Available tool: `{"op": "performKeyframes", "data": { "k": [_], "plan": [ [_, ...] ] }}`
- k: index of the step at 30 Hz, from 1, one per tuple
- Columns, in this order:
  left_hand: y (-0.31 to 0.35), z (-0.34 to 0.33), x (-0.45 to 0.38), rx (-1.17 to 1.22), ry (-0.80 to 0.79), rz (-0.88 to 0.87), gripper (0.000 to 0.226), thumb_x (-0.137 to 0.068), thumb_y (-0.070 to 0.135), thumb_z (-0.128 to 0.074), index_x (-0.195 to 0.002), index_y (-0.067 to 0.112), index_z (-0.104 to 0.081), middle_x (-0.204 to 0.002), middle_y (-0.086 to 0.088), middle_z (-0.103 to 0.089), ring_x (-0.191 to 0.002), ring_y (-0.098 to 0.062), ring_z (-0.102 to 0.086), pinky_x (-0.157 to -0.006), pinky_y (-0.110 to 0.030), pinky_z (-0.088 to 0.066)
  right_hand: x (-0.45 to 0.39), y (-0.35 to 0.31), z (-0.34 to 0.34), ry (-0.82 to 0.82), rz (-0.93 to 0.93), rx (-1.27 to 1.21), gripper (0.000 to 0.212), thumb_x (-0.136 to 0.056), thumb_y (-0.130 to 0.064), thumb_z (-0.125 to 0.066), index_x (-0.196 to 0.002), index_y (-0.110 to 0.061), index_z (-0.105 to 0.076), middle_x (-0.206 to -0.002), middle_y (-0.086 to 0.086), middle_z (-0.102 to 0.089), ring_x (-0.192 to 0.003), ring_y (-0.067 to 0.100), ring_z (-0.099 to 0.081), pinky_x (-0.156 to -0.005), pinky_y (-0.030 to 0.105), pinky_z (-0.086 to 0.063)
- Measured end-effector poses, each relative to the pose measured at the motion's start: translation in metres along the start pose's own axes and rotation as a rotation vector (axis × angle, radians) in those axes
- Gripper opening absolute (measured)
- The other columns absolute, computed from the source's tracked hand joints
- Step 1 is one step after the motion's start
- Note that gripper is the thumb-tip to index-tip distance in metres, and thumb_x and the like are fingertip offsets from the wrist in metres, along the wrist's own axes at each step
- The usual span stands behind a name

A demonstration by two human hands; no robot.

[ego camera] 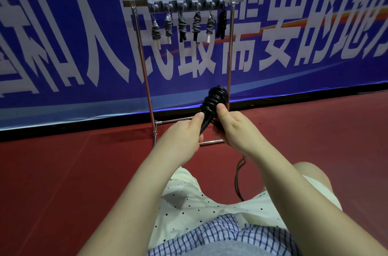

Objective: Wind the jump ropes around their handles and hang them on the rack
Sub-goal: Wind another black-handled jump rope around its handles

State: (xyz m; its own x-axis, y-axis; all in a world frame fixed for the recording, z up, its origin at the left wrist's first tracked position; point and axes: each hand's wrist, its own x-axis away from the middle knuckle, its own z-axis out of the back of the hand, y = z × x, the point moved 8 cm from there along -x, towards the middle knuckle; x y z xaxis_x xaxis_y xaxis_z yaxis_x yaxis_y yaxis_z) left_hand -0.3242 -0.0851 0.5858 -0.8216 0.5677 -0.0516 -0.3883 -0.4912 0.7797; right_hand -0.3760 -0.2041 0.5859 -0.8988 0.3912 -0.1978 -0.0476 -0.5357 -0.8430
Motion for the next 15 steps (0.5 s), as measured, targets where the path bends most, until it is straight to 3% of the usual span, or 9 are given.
{"op": "performKeyframes", "data": {
  "k": [2, 6, 11, 15],
  "plan": [
    [0.004, 0.007, -0.001, -0.118, 0.048, -0.042, 0.055, -0.095, 0.053, -0.023, -0.068, 0.018, -0.054, -0.064, 0.0, -0.057, -0.068, -0.026, -0.055, -0.073, -0.04, -0.047, 0.001, 0.0, -0.005, -0.048, -0.021, -0.071, 0.072, -0.1, -0.052, -0.021, -0.075, 0.007, -0.055, -0.049, -0.003, -0.041, -0.042, 0.008, -0.033, -0.052, 0.029, -0.027],
    [0.007, 0.011, 0.0, -0.202, 0.093, -0.104, 0.046, -0.093, 0.056, -0.029, -0.064, 0.025, -0.046, -0.063, 0.008, -0.05, -0.068, -0.019, -0.051, -0.063, -0.035, -0.041, 0.005, 0.008, -0.008, -0.077, -0.171, -0.353, 0.07, -0.09, -0.068, -0.024, -0.085, -0.011, -0.064, -0.054, -0.004, -0.049, -0.044, 0.007, -0.04, -0.046, 0.022, -0.03],
    [0.016, 0.007, 0.006, -0.32, 0.098, -0.172, 0.025, -0.092, 0.054, -0.041, -0.091, 0.035, -0.057, -0.076, 0.011, -0.058, -0.082, -0.014, -0.056, -0.066, -0.031, -0.041, 0.004, 0.014, -0.006, -0.007, -0.219, -0.472, 0.054, -0.086, -0.066, -0.043, -0.061, -0.02, -0.059, -0.052, -0.002, -0.051, -0.043, 0.012, -0.04, -0.047, 0.025, -0.028],
    [0.015, -0.002, 0.007, -0.131, -0.034, -0.137, 0.014, -0.089, 0.049, -0.053, -0.096, 0.037, -0.055, -0.078, 0.013, -0.059, -0.076, -0.008, -0.057, -0.067, -0.028, -0.042, -0.002, 0.009, 0.002, 0.054, -0.129, -0.512, 0.045, -0.075, -0.059, -0.048, -0.061, -0.016, -0.05, -0.047, -0.001, -0.04, -0.04, 0.012, -0.031, -0.042, 0.023, -0.024]
  ]
}}
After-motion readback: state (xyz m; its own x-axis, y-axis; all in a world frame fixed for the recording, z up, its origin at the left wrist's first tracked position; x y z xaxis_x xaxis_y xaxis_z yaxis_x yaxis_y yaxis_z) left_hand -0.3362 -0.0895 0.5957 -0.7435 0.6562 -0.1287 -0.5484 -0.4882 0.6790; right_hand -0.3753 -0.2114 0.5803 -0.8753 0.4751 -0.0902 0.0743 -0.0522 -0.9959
